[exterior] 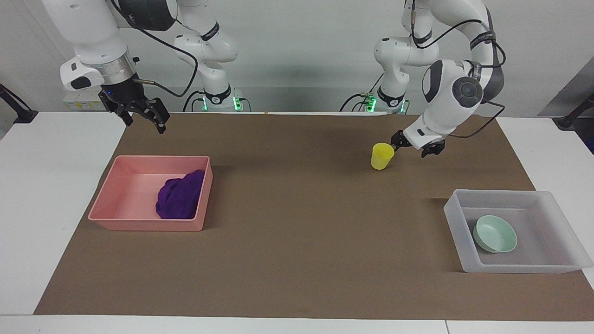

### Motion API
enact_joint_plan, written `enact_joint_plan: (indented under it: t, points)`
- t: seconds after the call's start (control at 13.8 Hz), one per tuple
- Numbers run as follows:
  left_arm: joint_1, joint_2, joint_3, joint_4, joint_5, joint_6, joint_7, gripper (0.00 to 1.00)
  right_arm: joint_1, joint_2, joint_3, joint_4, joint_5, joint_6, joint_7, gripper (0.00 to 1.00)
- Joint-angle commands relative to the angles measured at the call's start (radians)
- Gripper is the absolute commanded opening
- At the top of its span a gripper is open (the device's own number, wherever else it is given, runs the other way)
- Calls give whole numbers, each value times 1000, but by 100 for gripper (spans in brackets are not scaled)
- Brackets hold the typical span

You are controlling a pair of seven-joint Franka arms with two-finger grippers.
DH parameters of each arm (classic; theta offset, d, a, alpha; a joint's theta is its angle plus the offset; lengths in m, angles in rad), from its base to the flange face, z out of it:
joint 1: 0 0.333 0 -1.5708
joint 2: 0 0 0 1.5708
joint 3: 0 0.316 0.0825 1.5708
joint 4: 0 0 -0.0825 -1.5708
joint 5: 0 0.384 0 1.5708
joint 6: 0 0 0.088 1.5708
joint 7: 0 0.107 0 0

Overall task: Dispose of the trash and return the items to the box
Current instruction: 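Reach the left gripper to the yellow cup and grasp it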

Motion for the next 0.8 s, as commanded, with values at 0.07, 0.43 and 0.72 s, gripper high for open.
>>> enact_joint_plan:
  t: [0.07, 0.43, 0.72]
  points:
    - [-47, 2, 14, -138, 0, 139, -9, 89, -4, -14, 5, -16, -1, 1, -32, 100]
    - [-45, 60, 16, -103, -22, 142, -55, 0, -2, -16, 10, -18, -1, 1, -29, 100]
    - [-45, 96, 16, 18, -28, 52, -133, 0, -1, -14, 11, -15, -1, 3, -27, 100]
